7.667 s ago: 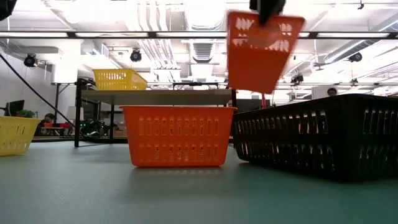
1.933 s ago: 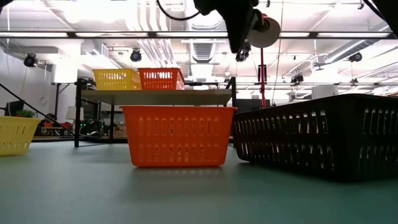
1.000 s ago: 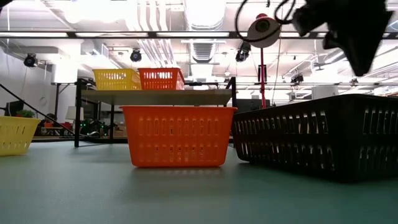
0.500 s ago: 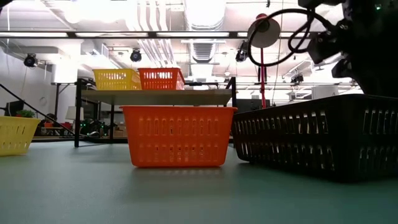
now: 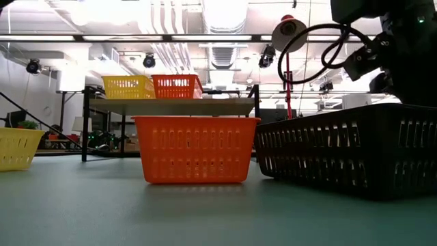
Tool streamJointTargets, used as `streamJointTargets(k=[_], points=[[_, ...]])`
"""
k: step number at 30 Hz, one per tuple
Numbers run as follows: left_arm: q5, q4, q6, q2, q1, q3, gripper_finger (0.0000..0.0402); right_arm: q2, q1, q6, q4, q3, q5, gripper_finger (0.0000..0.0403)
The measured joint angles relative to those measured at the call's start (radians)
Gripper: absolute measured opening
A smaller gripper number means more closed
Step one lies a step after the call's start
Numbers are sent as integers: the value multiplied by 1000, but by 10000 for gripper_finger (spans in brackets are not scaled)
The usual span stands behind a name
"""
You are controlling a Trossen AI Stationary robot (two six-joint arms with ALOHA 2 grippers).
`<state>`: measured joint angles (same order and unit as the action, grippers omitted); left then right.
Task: Stack baskets on shelf by color
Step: Put the top black bin on the shelf
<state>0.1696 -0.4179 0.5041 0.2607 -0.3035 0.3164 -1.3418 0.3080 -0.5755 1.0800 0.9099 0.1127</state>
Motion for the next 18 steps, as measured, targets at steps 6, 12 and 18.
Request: streamJointTargets(k=[6, 12, 18], points=[[0, 0, 0, 0, 0, 0, 17, 0, 0, -7, -51, -42, -7, 121], [0, 0, 0, -1, 0, 0, 17, -1, 0, -7, -117, -71, -8, 93], [0, 0, 0, -1, 0, 0, 17, -1, 0, -15, -132, -72, -9, 43]])
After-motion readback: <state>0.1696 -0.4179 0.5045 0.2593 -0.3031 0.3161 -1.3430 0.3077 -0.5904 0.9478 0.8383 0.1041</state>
